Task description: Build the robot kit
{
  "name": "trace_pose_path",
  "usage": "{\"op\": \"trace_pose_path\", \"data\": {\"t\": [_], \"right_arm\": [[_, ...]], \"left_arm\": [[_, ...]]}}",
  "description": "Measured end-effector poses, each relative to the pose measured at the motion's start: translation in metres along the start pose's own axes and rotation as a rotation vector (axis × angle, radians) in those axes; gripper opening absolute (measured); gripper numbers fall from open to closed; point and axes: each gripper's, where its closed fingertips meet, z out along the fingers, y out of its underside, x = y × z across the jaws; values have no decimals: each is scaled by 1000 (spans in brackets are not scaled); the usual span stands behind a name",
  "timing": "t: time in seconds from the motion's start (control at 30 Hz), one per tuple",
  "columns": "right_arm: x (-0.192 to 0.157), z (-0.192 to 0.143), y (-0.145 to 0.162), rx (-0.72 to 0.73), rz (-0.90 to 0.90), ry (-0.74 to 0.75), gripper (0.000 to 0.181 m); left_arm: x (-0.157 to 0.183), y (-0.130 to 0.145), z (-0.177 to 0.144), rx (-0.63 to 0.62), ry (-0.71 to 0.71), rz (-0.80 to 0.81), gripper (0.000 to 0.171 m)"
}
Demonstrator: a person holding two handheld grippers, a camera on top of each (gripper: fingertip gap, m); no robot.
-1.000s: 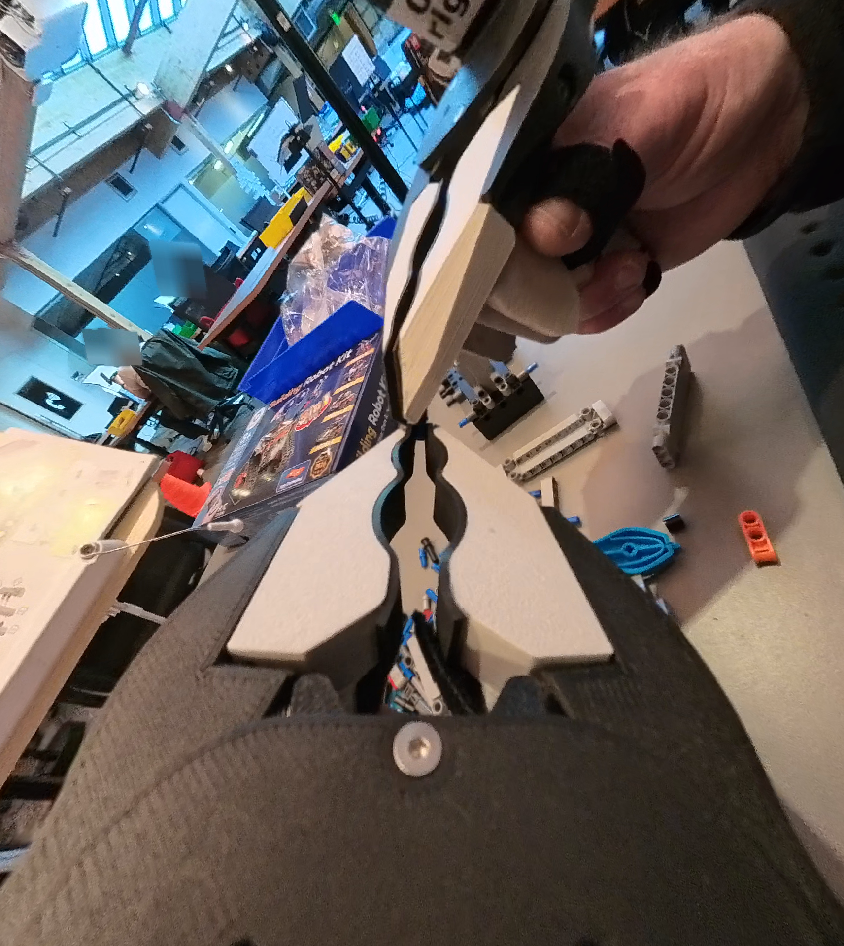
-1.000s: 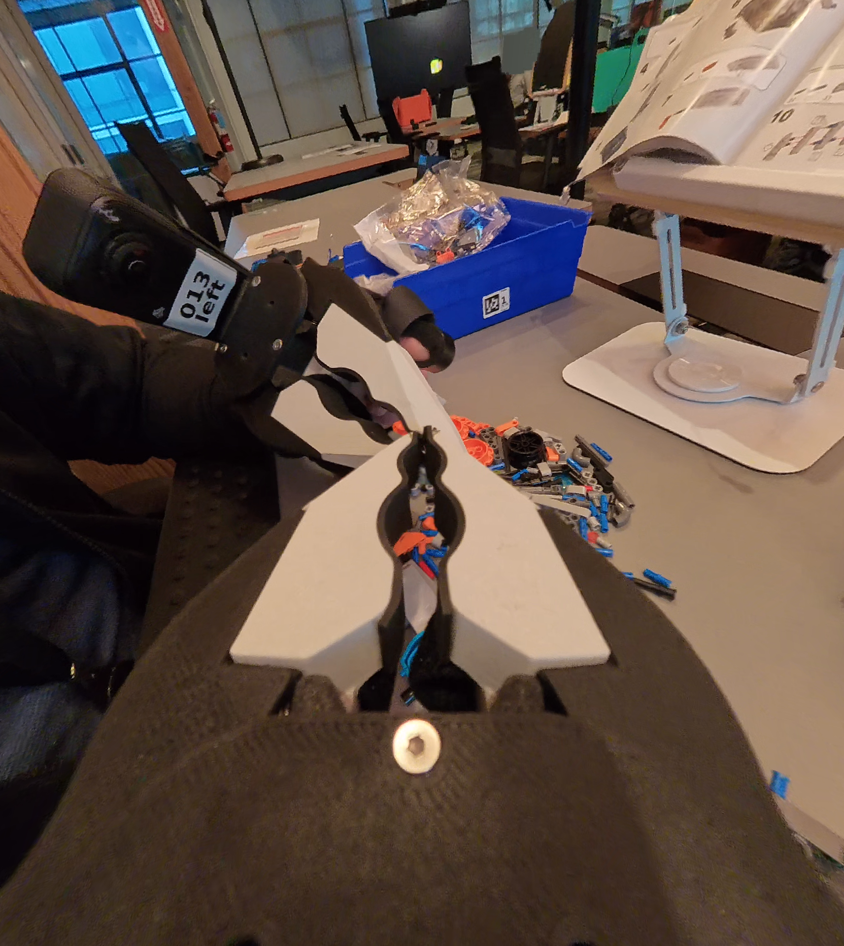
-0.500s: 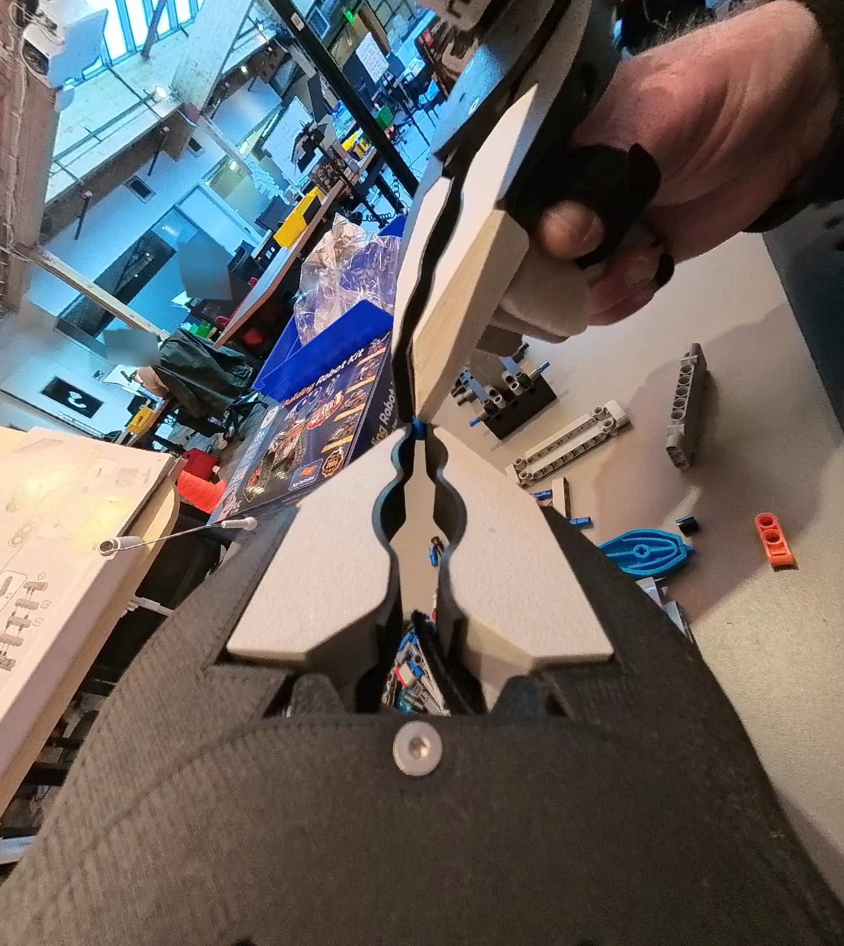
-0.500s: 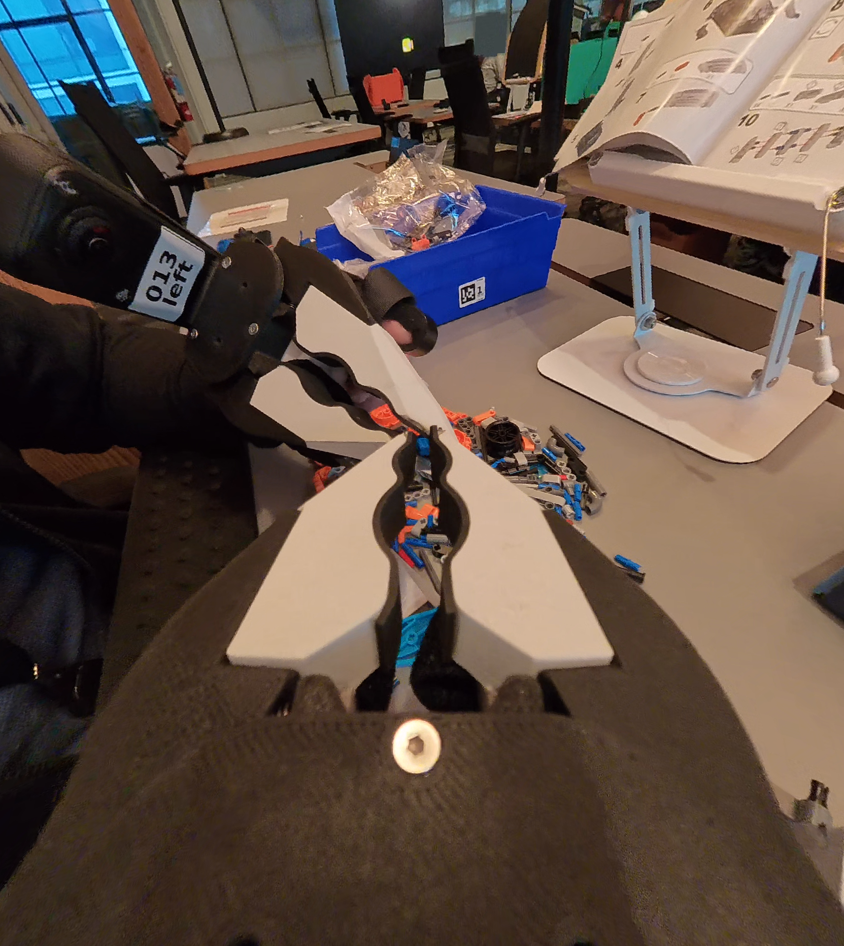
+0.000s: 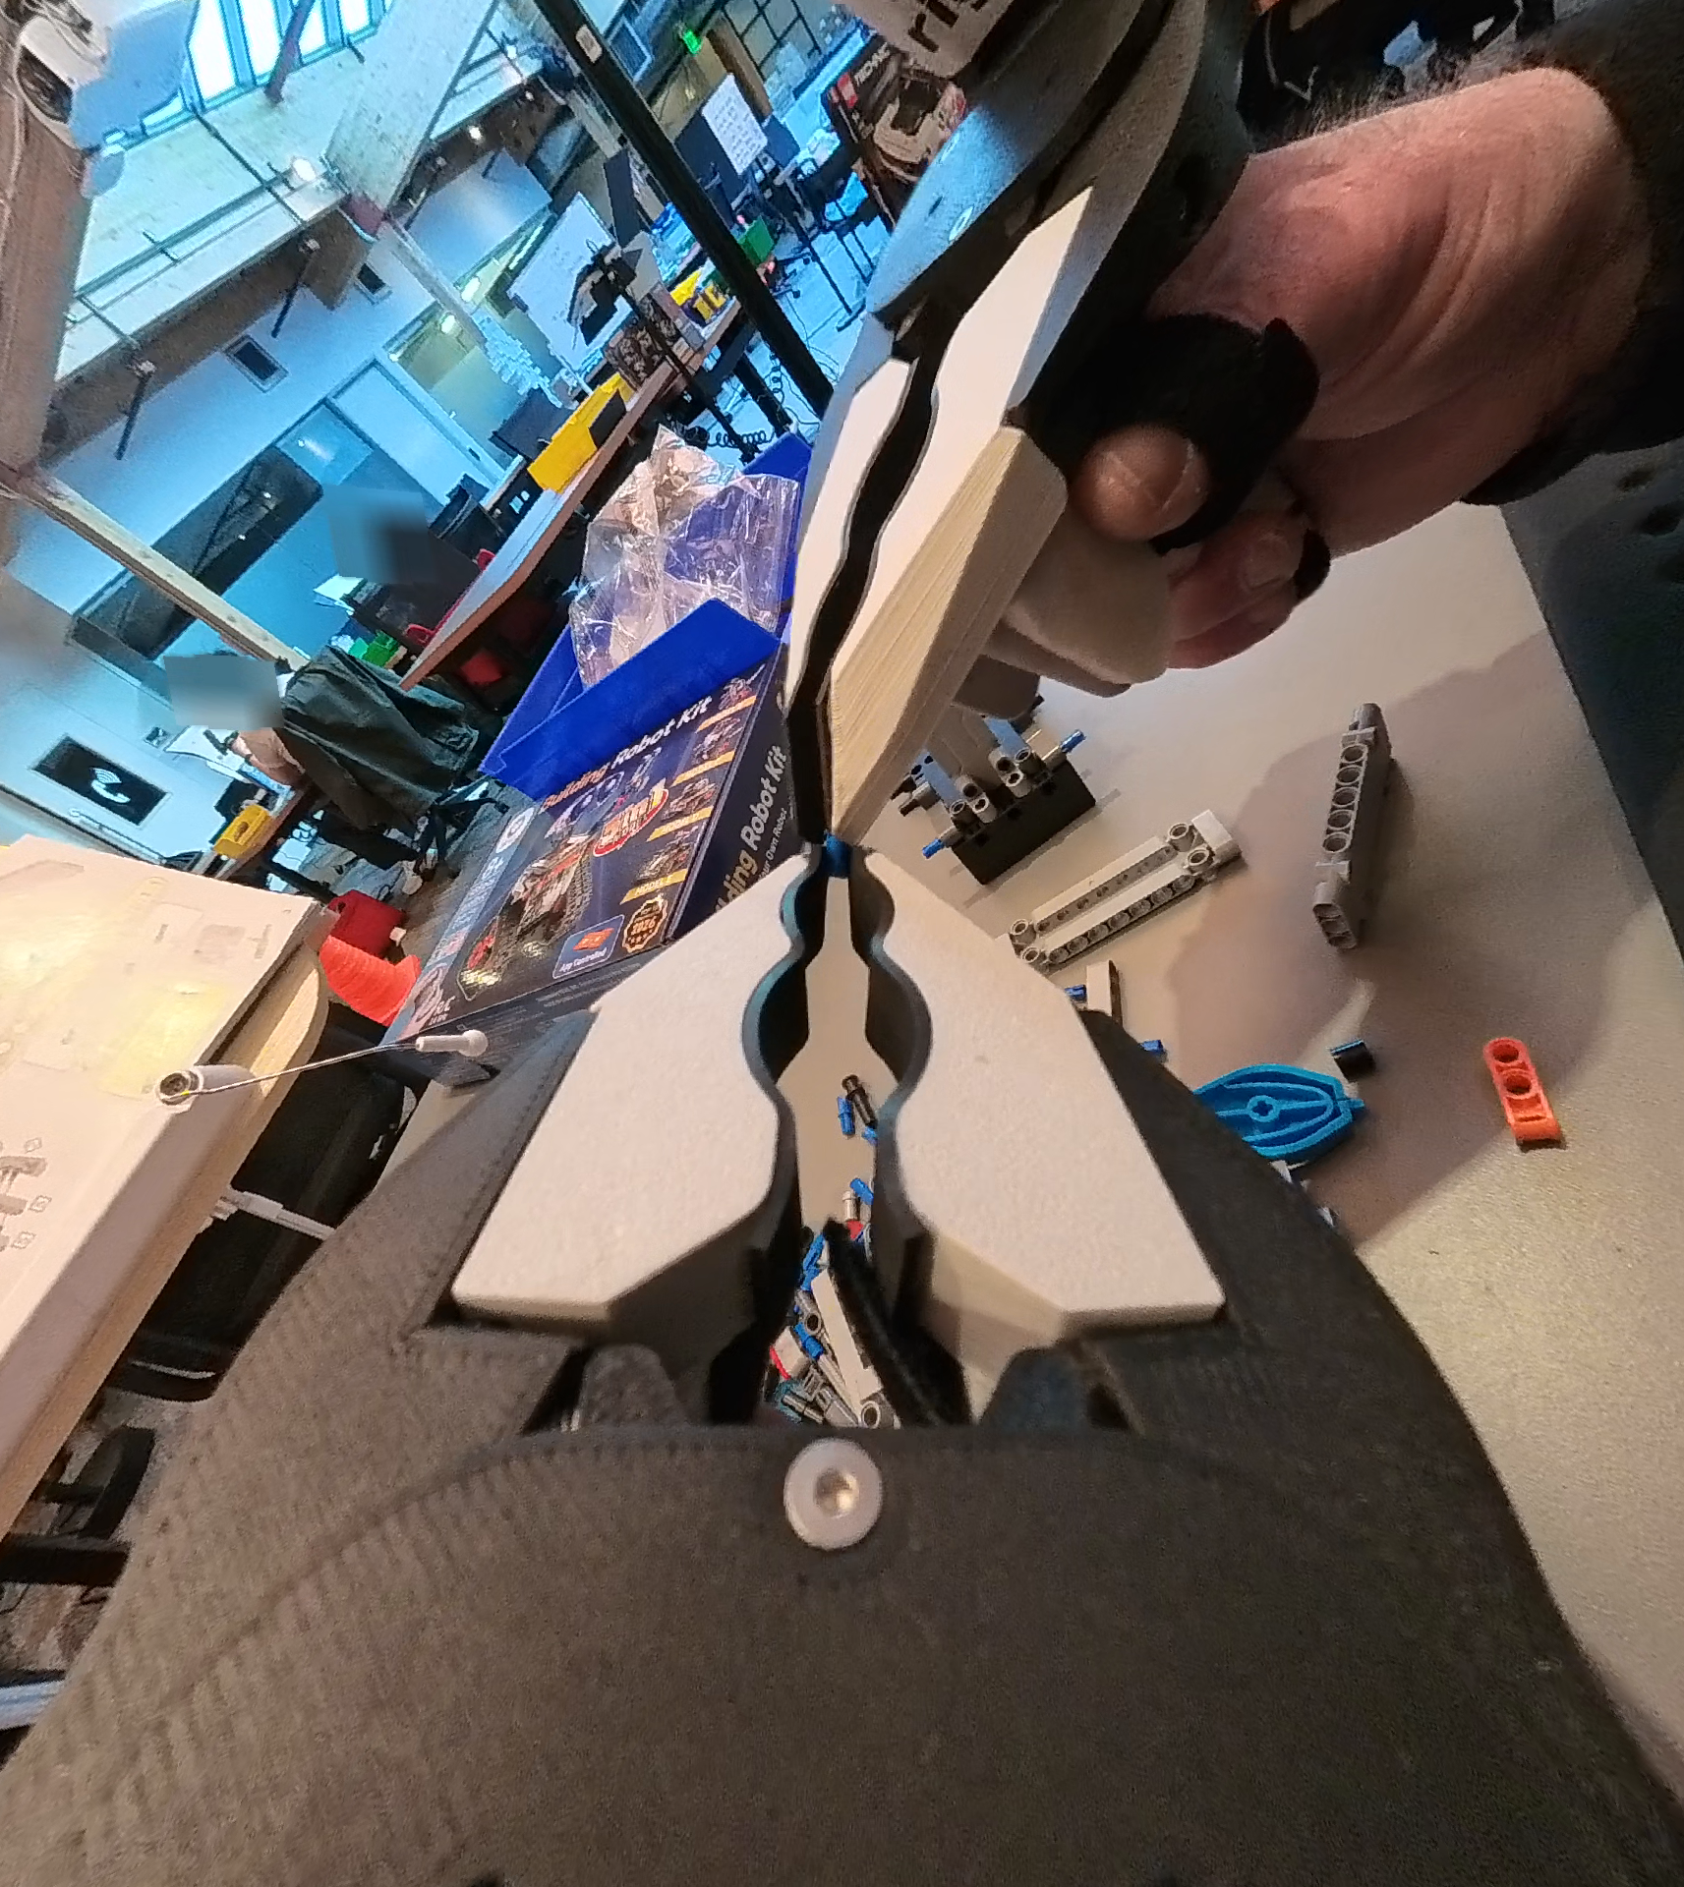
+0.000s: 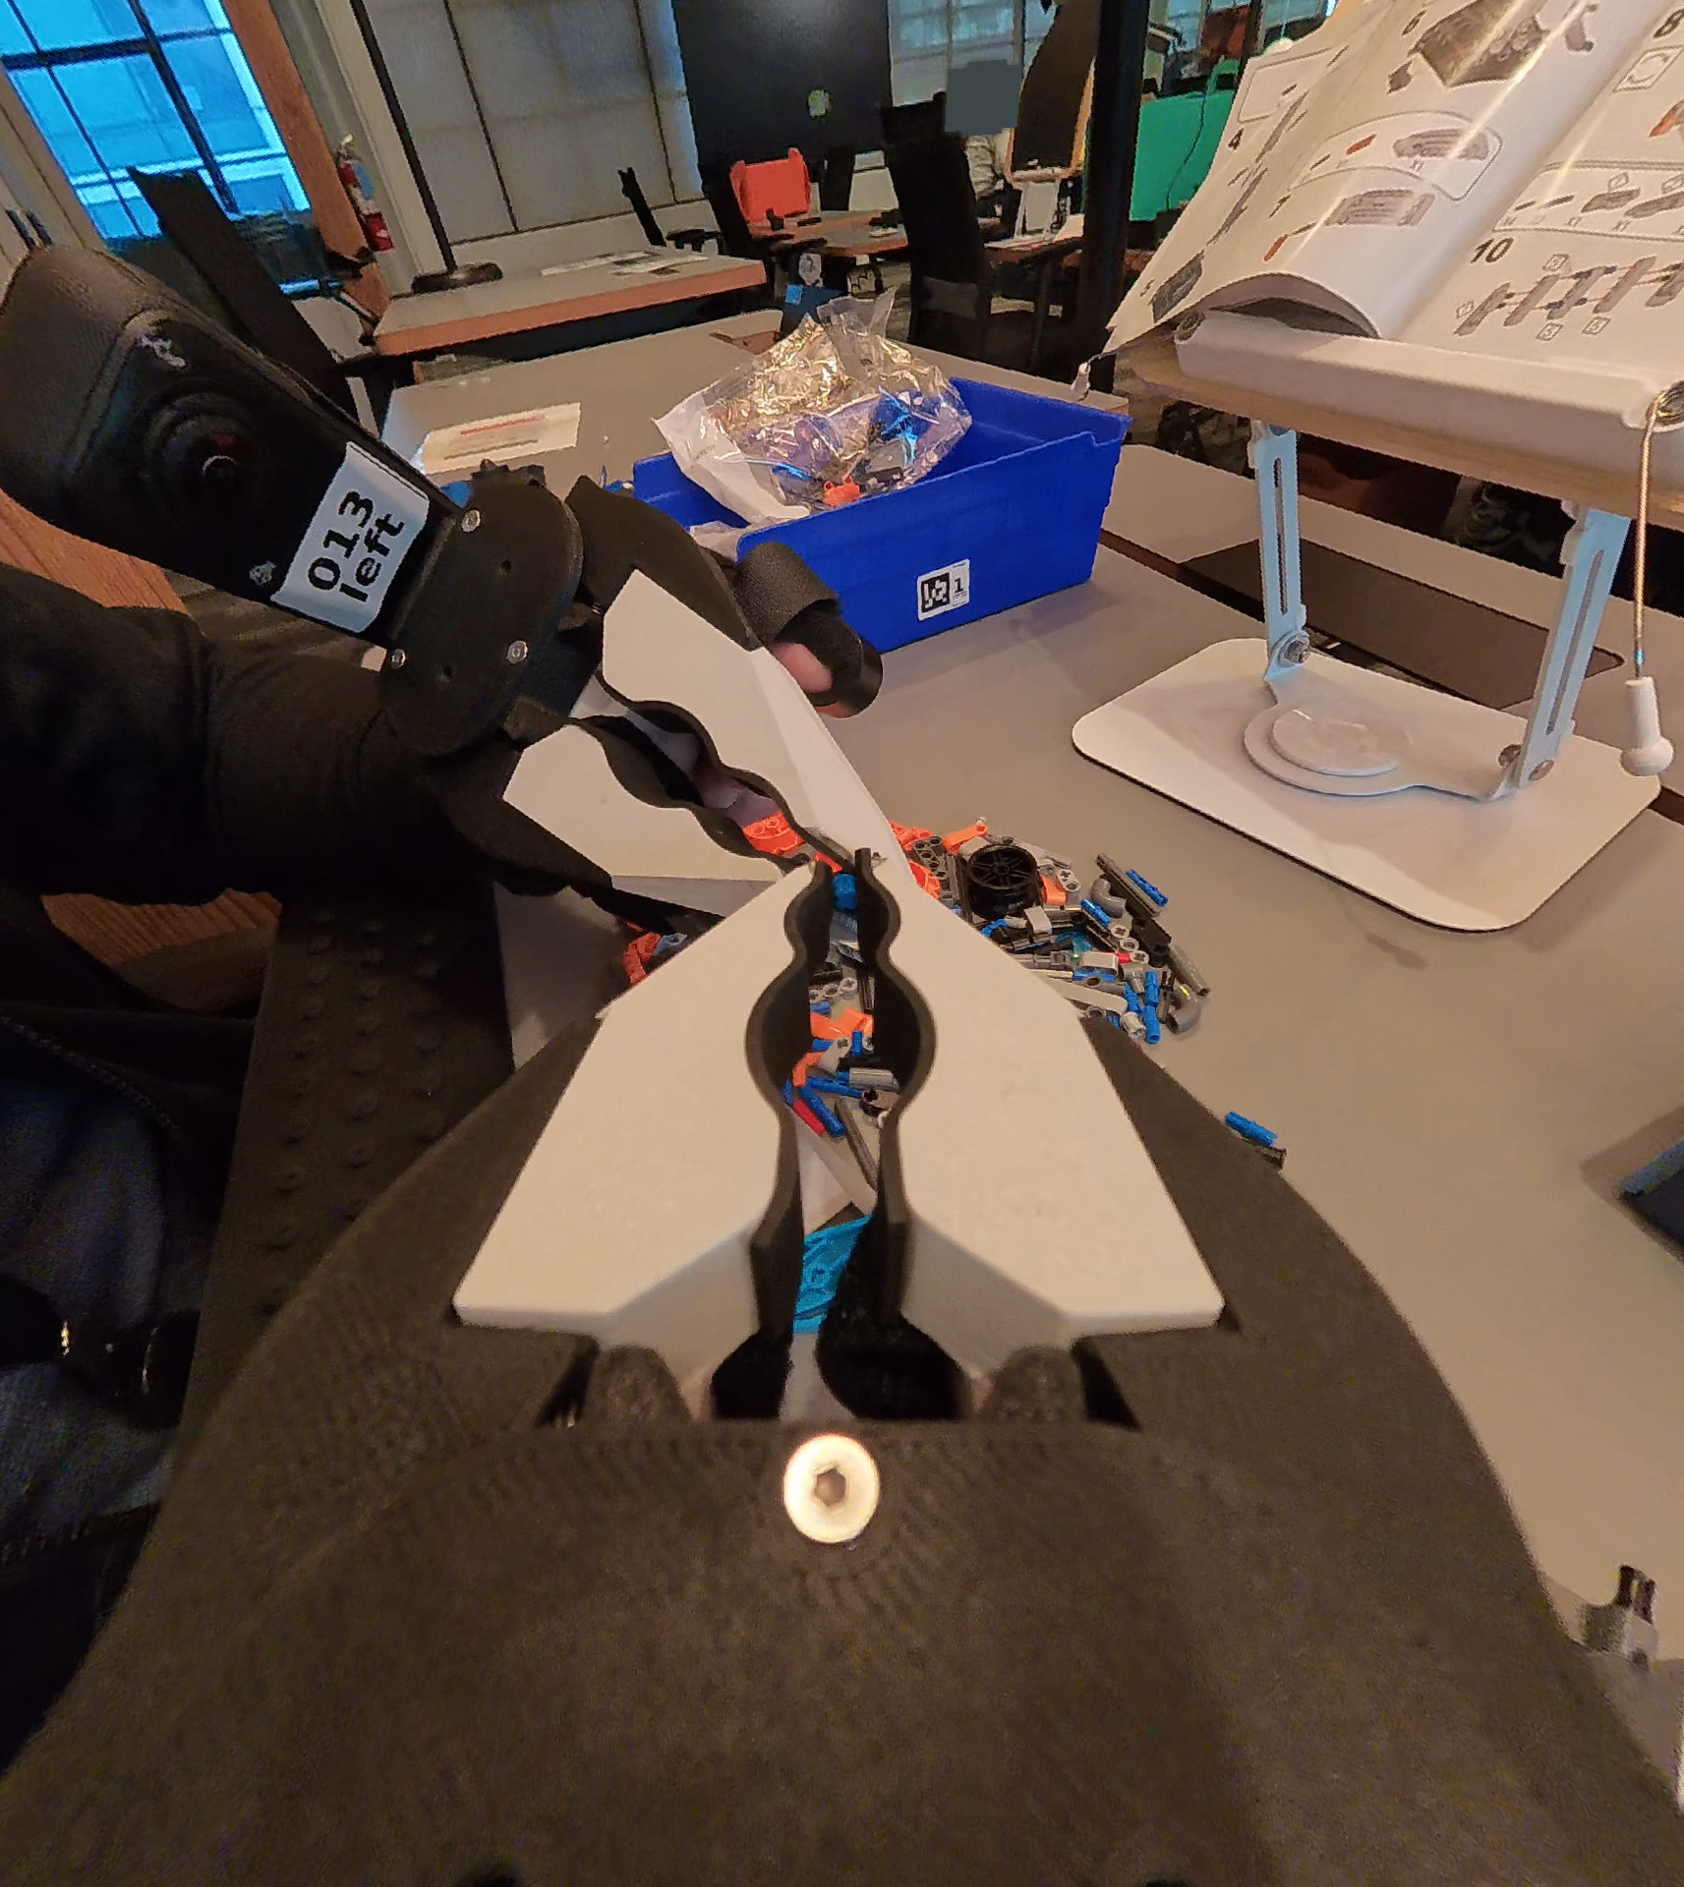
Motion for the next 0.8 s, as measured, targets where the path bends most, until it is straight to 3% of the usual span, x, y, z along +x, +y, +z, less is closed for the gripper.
{"op": "trace_pose_path", "data": {"t": [0.8], "right_arm": [[2, -8, -1, 35, 25, -14, 2]], "left_arm": [[-2, -3, 1, 27, 6, -49, 3]]}}
